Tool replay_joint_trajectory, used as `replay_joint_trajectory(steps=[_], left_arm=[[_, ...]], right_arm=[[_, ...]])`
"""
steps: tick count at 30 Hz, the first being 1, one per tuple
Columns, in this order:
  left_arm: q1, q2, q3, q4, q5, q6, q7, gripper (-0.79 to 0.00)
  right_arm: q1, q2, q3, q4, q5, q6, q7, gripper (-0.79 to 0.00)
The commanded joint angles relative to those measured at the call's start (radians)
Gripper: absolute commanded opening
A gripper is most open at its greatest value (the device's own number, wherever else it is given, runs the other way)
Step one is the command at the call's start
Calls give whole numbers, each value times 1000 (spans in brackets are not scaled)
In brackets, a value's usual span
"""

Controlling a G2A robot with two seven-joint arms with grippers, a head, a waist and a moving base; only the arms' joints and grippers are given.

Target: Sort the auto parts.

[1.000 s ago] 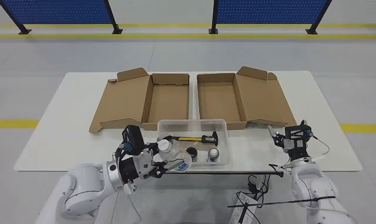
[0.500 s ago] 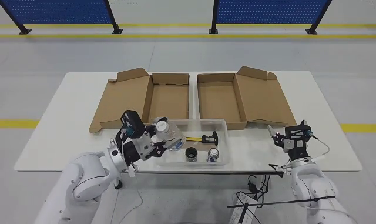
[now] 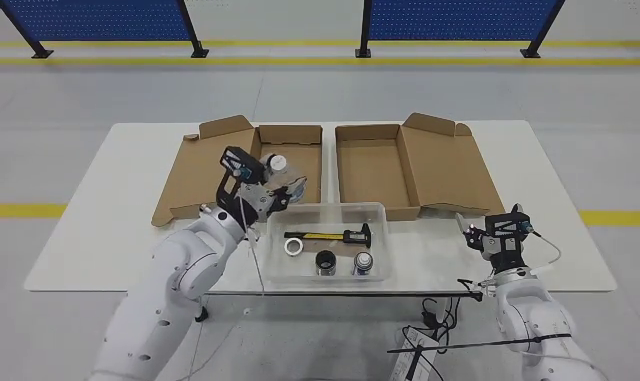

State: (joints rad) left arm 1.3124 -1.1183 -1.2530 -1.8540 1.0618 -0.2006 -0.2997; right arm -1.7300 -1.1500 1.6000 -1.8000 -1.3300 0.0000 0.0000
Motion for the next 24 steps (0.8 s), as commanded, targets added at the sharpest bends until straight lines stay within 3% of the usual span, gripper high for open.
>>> replay_joint_trajectory(steps=[1, 7, 24], left_arm=[[-20, -7, 20, 25, -1, 62, -4, -785], [-61, -23, 61, 99, 29, 165, 15, -785], [-60, -23, 60, 99, 29, 165, 17, -785]], right_arm=[[0, 0, 0, 0, 0, 0, 0, 0], [0, 0, 0, 0, 0, 0, 0, 0], [0, 0, 0, 0, 0, 0, 0, 0]])
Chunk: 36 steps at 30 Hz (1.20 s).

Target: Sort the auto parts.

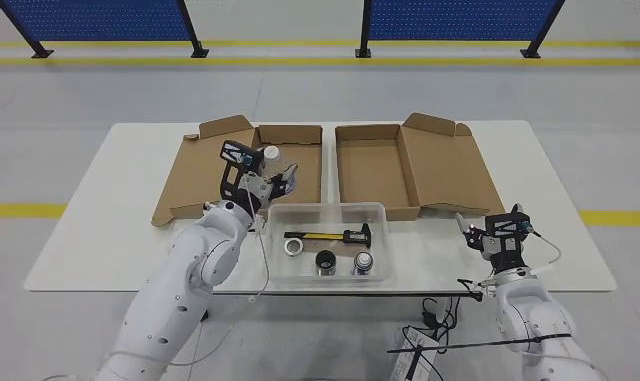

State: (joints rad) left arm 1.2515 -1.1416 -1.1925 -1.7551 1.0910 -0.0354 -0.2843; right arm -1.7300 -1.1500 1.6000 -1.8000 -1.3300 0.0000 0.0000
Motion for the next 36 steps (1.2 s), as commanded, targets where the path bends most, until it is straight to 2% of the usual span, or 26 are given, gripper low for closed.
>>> replay_joint_trajectory(steps=[1, 8, 17, 28, 36], left_arm=[[-3, -1, -3, 3, 0, -1, 5, -785], [-97, -18, 14, 91, -50, 23, -28, -785], [-220, -47, 92, 294, -38, 13, -21, -785], [-272, -66, 105, 456, -70, -5, -10, -785], [-275, -75, 110, 510, -74, -13, -5, -785]], right_arm=[[0, 0, 0, 0, 0, 0, 0, 0], [0, 0, 0, 0, 0, 0, 0, 0], [0, 0, 0, 0, 0, 0, 0, 0], [0, 0, 0, 0, 0, 0, 0, 0], [0, 0, 0, 0, 0, 0, 0, 0]])
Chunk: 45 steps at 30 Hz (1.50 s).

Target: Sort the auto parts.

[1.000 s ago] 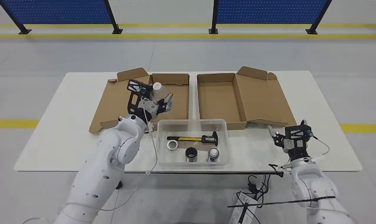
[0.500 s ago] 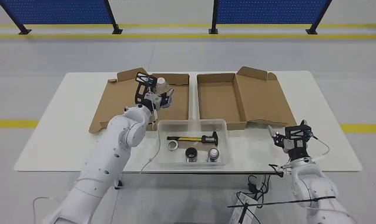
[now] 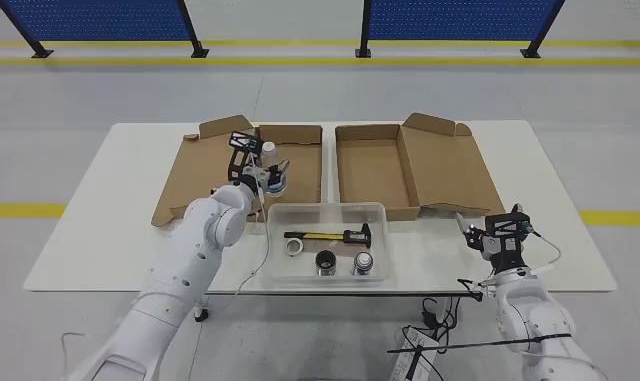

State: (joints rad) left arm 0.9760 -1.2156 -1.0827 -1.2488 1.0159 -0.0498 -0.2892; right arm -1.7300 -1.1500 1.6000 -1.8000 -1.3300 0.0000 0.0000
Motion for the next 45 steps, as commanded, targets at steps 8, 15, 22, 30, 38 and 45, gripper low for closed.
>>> replay_joint_trajectory(steps=[8, 15, 22, 30, 38, 45], left_arm=[[-4, -9, -6, 35, -14, 26, -13, -785], [4, -12, -12, 45, -6, 23, -21, -785], [11, -14, -20, 46, -1, 24, -28, -619], [11, -17, -28, 49, 15, 23, -35, -425], [10, -18, -37, 48, 32, 11, -32, 0], [24, -17, -56, 10, 45, 9, -23, 0]], right_arm=[[0, 0, 0, 0, 0, 0, 0, 0], [0, 0, 0, 0, 0, 0, 0, 0], [0, 0, 0, 0, 0, 0, 0, 0], [0, 0, 0, 0, 0, 0, 0, 0], [0, 0, 0, 0, 0, 0, 0, 0], [0, 0, 0, 0, 0, 0, 0, 0]])
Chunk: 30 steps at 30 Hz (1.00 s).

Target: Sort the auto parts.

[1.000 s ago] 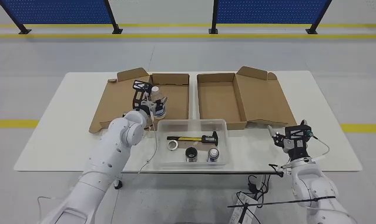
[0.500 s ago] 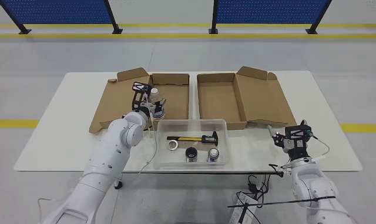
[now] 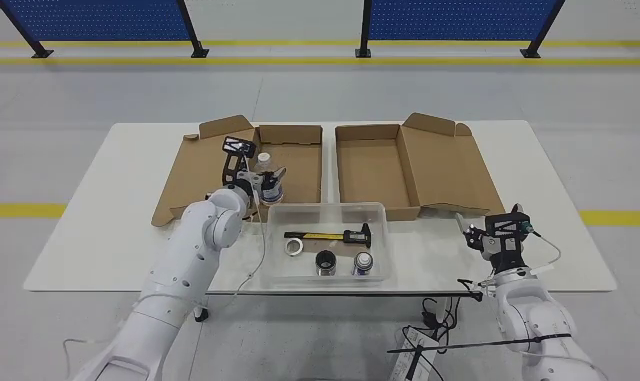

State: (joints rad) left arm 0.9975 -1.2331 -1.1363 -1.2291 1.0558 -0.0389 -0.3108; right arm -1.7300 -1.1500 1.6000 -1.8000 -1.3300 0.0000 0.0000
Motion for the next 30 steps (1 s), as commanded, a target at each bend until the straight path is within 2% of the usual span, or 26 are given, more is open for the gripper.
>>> replay_joint_trajectory(steps=[1, 9, 15, 19, 22, 30], left_arm=[[6, 2, -6, -24, 8, -4, -5, 0], [58, 12, -53, -180, 31, -3, -22, 0], [108, 22, -84, -355, 42, -44, -82, 0], [131, 34, -83, -465, 94, -159, -170, 0], [151, 38, -82, -526, 59, -224, -245, 0], [165, 47, -56, -606, -88, -344, -502, 0]], right_arm=[[0, 0, 0, 0, 0, 0, 0, 0], [0, 0, 0, 0, 0, 0, 0, 0], [0, 0, 0, 0, 0, 0, 0, 0], [0, 0, 0, 0, 0, 0, 0, 0], [0, 0, 0, 0, 0, 0, 0, 0], [0, 0, 0, 0, 0, 0, 0, 0]])
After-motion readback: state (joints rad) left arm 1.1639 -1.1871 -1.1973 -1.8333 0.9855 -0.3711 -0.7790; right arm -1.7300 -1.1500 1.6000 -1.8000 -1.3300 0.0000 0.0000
